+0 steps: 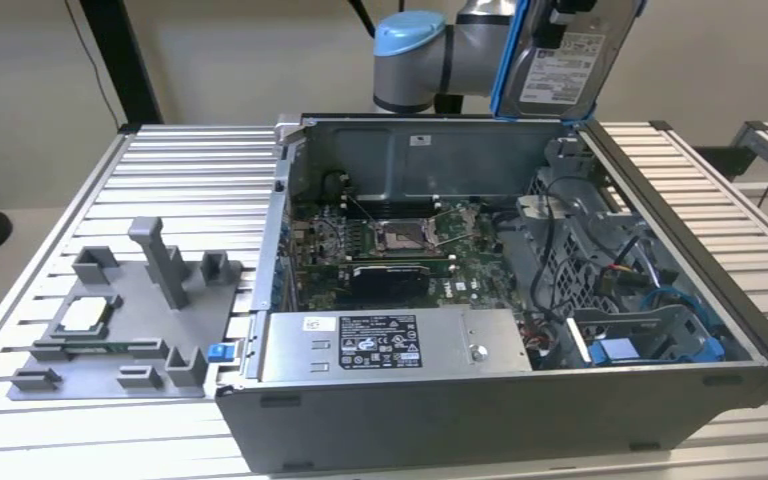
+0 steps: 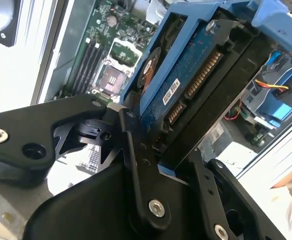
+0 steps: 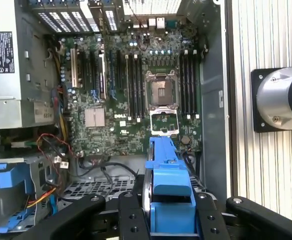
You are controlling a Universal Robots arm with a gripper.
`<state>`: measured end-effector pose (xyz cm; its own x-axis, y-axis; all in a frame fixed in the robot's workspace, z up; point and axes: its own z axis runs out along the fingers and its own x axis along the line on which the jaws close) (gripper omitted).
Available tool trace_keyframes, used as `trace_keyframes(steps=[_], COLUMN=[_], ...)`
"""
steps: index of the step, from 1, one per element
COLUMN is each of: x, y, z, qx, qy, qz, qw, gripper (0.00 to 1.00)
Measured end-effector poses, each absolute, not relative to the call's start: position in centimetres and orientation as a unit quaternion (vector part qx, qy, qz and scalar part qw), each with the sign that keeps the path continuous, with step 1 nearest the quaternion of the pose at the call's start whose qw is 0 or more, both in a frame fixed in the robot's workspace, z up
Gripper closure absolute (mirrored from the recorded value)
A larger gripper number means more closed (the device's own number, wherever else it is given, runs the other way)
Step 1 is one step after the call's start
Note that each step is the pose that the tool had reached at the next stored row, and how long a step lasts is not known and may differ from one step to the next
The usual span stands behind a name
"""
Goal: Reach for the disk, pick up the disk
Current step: 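Pick up the disk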
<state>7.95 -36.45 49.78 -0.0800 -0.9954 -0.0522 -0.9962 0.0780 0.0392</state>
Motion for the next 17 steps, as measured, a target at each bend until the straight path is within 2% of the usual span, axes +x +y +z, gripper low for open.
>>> trace_keyframes(steps=[17], x=[10.3], y=[-36.5], z=[49.8], qx=[-0.678], qy=[0.734], qz=[0.032], qw=[0.006], gripper=[1.0])
